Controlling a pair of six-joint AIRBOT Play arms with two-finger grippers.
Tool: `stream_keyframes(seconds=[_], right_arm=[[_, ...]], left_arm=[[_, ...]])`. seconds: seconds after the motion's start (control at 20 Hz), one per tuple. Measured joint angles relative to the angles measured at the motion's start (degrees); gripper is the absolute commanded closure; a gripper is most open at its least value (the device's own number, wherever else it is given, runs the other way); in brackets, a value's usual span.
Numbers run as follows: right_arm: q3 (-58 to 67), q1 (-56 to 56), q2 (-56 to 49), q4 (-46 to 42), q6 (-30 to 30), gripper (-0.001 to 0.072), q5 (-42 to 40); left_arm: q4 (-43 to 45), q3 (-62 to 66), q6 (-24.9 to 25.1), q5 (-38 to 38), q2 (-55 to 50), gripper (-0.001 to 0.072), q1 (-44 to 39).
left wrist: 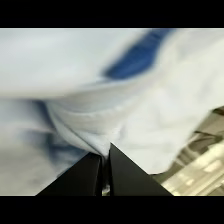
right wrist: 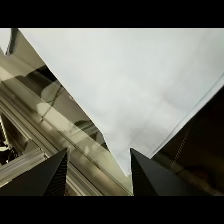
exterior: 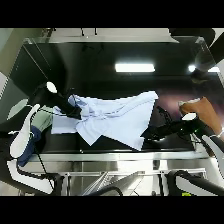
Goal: Fold the shirts.
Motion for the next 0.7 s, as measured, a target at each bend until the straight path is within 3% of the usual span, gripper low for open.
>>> stream_keyframes(seconds=[0.2, 0.5, 0.55, 0.6, 0.65, 0.7], right_arm=[[0.0, 0.0, 0.0, 0.0, 0.0, 0.0284, 0.0], [0.0, 0.0, 0.0, 0.0, 0.0, 0.0283, -1.4], [0.0, 0.0, 0.0, 0.0, 0.0, 0.0283, -1.7], [0.0, 0.0, 0.0, 0.0, 0.0, 0.0275, -1.9], [0.0, 0.0, 0.0, 0.0, 0.0, 0.0268, -2.2], [0.0, 0.0, 0.0, 0.0, 0.3, 0.0265, -2.3]], left_arm=[[-12.1, 9.6, 1.0, -0.1, 0.5, 0.0687, 0.3], [-22.3, 23.3, 1.0, 22.9, -1.9, 0.0683, 6.0], [-22.7, 24.9, 1.3, 24.9, -3.7, 0.064, 6.8], [-23.2, 26.6, 1.6, 26.1, -6.0, 0.0237, 7.4], [-23.6, 28.1, 1.7, 26.4, -8.2, 0.0022, 7.8], [-23.9, 29.8, 1.9, 26.2, -10.7, 0.0015, 8.1]])
